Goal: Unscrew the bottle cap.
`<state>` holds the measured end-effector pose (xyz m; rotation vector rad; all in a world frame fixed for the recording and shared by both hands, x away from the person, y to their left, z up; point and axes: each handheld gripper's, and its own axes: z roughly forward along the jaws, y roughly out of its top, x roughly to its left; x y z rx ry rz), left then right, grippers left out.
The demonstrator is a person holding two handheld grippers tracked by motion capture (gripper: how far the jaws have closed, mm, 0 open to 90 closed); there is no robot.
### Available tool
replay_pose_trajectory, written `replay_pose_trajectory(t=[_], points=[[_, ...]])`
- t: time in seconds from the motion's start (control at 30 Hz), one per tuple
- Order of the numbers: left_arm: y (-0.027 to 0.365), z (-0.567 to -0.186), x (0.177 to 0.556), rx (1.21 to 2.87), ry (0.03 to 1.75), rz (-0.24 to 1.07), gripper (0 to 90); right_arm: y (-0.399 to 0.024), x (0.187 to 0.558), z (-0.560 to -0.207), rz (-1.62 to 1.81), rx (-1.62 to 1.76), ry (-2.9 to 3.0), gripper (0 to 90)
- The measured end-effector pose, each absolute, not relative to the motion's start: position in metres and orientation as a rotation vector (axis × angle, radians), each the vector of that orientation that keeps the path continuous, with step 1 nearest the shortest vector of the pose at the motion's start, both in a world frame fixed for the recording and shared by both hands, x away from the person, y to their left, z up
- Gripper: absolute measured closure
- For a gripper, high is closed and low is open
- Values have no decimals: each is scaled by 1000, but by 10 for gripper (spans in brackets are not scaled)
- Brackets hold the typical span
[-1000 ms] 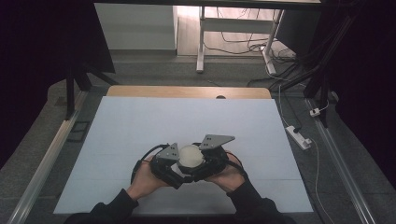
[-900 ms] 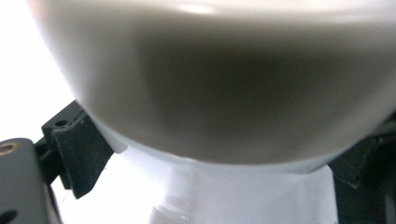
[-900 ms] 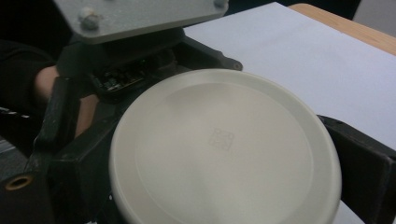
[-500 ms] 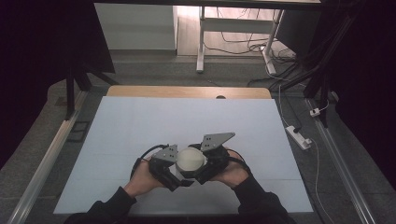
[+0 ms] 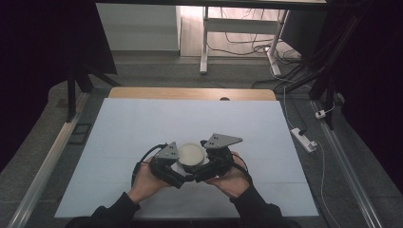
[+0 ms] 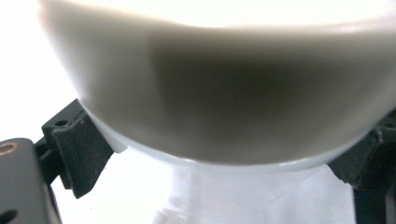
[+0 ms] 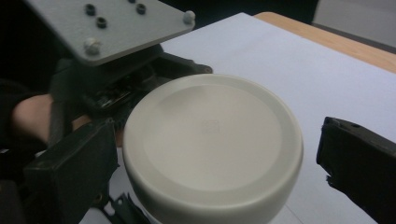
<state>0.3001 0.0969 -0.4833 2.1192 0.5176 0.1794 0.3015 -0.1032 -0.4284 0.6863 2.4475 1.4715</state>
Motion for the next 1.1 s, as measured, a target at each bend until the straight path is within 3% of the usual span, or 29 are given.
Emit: replay_pose_trajectory(t=[0.27, 0.57, 1.1], points=[[94, -482, 298, 2114, 539, 187, 76, -95, 295, -433, 1429, 728, 2390, 67], [95, -482, 299, 2118, 511, 173, 76, -98, 297, -434, 1449, 687, 2424, 71], [95, -483, 299, 2143, 266, 18, 76, -119, 318, -430, 1586, 234, 2714, 71]])
